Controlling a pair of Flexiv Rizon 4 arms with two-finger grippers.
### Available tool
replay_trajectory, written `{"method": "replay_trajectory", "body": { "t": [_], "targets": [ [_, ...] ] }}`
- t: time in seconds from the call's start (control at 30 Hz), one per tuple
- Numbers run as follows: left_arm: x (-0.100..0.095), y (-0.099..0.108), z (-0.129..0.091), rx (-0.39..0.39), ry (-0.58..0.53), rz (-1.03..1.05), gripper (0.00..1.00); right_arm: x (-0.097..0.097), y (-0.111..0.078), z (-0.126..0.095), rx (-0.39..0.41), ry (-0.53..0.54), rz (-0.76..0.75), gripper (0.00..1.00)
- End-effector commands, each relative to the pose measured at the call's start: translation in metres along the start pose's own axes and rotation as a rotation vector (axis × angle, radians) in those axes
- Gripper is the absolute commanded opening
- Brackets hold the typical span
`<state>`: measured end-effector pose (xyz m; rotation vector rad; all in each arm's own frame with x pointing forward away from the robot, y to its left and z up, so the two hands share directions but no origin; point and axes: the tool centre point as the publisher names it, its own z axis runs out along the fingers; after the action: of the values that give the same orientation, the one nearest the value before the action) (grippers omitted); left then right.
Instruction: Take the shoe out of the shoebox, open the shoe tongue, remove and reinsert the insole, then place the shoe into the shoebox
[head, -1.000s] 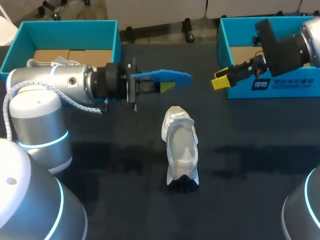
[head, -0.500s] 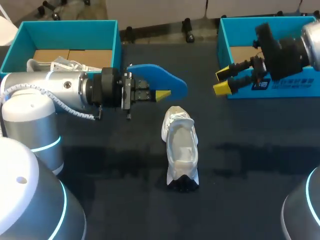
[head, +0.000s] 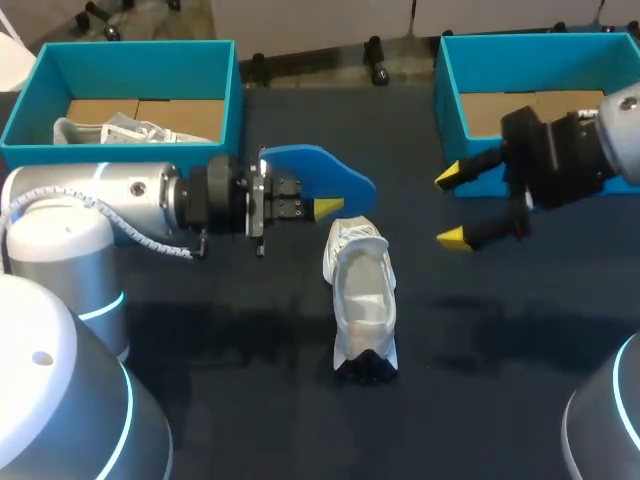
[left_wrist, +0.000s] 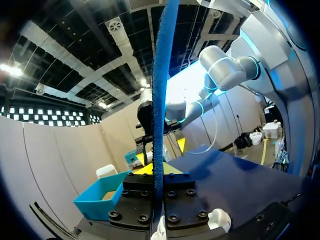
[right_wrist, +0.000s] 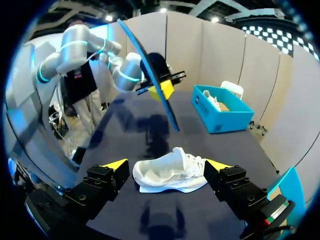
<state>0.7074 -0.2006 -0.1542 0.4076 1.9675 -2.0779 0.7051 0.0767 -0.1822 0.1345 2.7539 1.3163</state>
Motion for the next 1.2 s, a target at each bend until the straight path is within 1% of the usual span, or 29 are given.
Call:
{"method": "replay_trajectory", "body": {
  "t": [0.03,0.23,0.3,0.33,0.47,0.53,0.67,0.7,0.77,0.87,1.1,1.2],
  "targets": [
    [0.004,0.004,0.003,-0.026,0.008,-0.01,0.0,-0.009,0.01,0.007,0.034,0.013,0.007,1.0],
    [0.008,0.004,0.007,-0.033,0.037,-0.027,0.0,-0.009,0.01,0.007,0.034,0.013,0.007,1.0],
    [0.007,0.003,0.008,-0.033,0.043,-0.032,0.0,-0.009,0.01,0.007,0.034,0.013,0.007,1.0],
    [0.004,0.003,0.008,-0.049,0.051,-0.027,0.0,-0.009,0.01,0.007,0.034,0.013,0.007,1.0],
    [0.001,0.001,0.004,-0.058,0.044,-0.028,0.0,-0.009,0.01,0.007,0.034,0.013,0.007,1.0],
    [0.004,-0.002,0.002,-0.031,0.019,-0.061,0.0,-0.009,0.01,0.007,0.034,0.013,0.007,1.0],
    [0.014,0.001,0.0,-0.092,0.031,-0.029,0.0,-0.009,0.01,0.007,0.034,0.013,0.007,1.0],
    [0.015,0.002,0.0,-0.101,0.031,-0.027,0.0,-0.009,0.01,0.007,0.034,0.013,0.007,1.0],
    [0.02,0.005,0.0,-0.094,0.039,-0.056,0.0,-0.009,0.01,0.007,0.034,0.013,0.007,1.0],
    [0.026,0.014,0.0,-0.125,0.044,-0.057,0.0,-0.009,0.01,0.01,0.032,0.016,-0.016,1.0],
    [0.034,0.02,-0.002,-0.133,0.016,-0.084,0.0,-0.006,0.009,0.021,0.199,-0.001,-0.115,1.0],
    [0.036,0.019,-0.002,-0.132,0.008,-0.083,0.0,-0.003,0.005,0.024,0.224,-0.002,-0.12,1.0]
  ]
}}
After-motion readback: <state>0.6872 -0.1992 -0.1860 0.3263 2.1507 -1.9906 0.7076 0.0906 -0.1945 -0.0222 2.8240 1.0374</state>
